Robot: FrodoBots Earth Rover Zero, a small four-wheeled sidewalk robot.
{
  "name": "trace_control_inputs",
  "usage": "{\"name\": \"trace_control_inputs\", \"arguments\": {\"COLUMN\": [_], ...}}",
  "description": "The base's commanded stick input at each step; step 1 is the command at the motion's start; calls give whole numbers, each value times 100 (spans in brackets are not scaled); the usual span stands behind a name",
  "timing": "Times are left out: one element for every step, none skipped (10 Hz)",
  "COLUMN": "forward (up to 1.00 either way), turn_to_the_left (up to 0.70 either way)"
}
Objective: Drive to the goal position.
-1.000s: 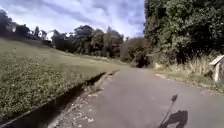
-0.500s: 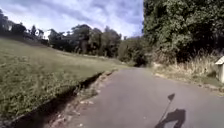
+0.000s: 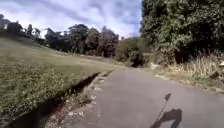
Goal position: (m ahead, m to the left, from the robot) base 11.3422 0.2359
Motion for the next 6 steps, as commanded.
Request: {"name": "trace_control_inputs", "arguments": {"forward": [70,70,70,70,70,70], "turn_to_the_left": [-2,-19,-18,-18,-2,0]}}
